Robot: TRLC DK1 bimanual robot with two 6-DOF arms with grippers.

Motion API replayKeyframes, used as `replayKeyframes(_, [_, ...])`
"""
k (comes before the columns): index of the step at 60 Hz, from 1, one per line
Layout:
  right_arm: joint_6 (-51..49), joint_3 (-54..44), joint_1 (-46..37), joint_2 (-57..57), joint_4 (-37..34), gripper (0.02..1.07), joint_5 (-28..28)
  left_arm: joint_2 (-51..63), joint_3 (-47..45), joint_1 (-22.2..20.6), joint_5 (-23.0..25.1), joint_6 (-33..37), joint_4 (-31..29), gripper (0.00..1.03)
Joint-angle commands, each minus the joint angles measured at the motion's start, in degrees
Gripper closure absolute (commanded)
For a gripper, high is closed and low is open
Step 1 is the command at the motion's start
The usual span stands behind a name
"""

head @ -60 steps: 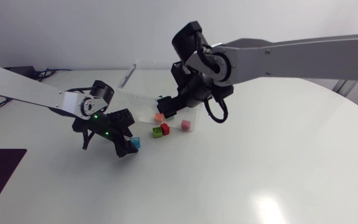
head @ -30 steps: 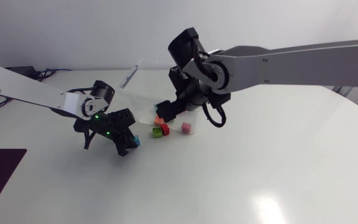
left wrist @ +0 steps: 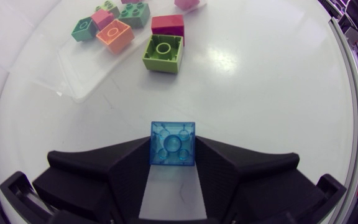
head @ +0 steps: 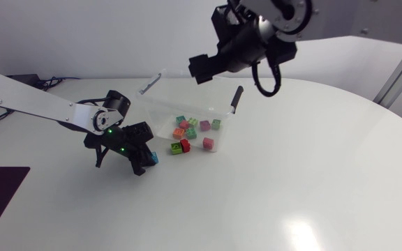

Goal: Place the duplo bricks in the container

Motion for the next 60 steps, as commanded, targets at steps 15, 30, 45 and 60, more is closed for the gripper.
replayKeyframes(15, [2.9,-20.6,6.1,-14.7,3.2,0.07,0.5,0.5,-0.8,-0.2,0.0,-0.1,0.1,0.85])
replayKeyframes(30, [2.0,-30.9,10.0,-14.0,7.9,0.07,-0.2,-9.6,-1.9,1.4,0.9,-1.6,-2.0,0.86])
replayKeyframes(45, [-1.8,-30.4,10.9,-5.0,11.7,0.07,-0.3,-21.2,5.6,2.0,3.7,-5.6,-8.1,0.86])
replayKeyframes(60, [-6.9,-28.0,9.9,4.0,15.9,0.07,-0.3,-19.8,14.5,1.4,4.9,-13.7,-5.2,0.86])
